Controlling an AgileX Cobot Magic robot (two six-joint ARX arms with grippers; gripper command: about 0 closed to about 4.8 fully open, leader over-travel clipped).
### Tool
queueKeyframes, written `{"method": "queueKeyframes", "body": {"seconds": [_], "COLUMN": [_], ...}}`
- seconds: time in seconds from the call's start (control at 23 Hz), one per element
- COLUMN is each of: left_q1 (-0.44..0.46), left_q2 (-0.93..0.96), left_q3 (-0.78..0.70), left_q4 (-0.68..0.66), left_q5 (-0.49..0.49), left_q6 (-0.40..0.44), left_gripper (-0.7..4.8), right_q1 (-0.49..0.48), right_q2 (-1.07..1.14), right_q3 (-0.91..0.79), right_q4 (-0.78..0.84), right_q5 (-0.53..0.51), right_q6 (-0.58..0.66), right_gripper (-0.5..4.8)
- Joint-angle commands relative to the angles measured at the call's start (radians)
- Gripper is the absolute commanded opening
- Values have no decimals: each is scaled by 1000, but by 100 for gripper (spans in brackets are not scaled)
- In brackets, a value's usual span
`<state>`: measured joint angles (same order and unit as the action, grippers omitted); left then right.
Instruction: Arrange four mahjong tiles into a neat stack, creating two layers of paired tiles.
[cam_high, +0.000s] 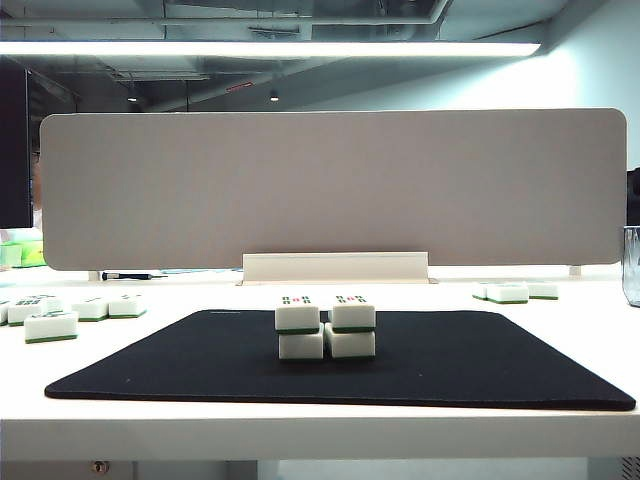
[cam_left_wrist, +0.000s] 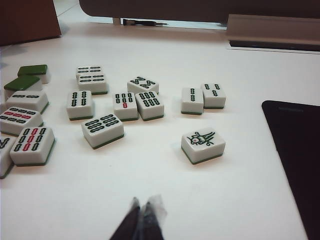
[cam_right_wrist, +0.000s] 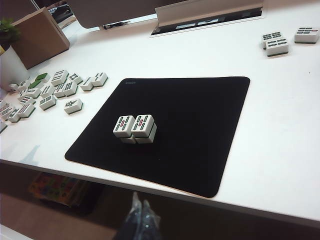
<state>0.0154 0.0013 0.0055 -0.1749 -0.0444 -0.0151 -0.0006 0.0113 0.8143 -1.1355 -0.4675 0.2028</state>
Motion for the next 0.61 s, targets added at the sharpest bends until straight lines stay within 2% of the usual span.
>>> {"method": "queueKeyframes", "body": {"seconds": [0.04,0.26,0.61], "left_q1": [0,0,0], "left_q2": [0,0,0], "left_q3": [0,0,0], "left_q4": [-11,-11,-11], "left_q5": [3,4,3], "left_q6": [7,7,7], "left_gripper": [-6,-6,-6], "right_q1": [0,-1,0], "right_q2": [-12,-12,-12], "right_q3": [-1,-87,-366], "right_q4": [31,208,550], "right_q5": [48,127,156], "right_q6": [-54,-36,77], "right_gripper": [-1,-1,-1]}}
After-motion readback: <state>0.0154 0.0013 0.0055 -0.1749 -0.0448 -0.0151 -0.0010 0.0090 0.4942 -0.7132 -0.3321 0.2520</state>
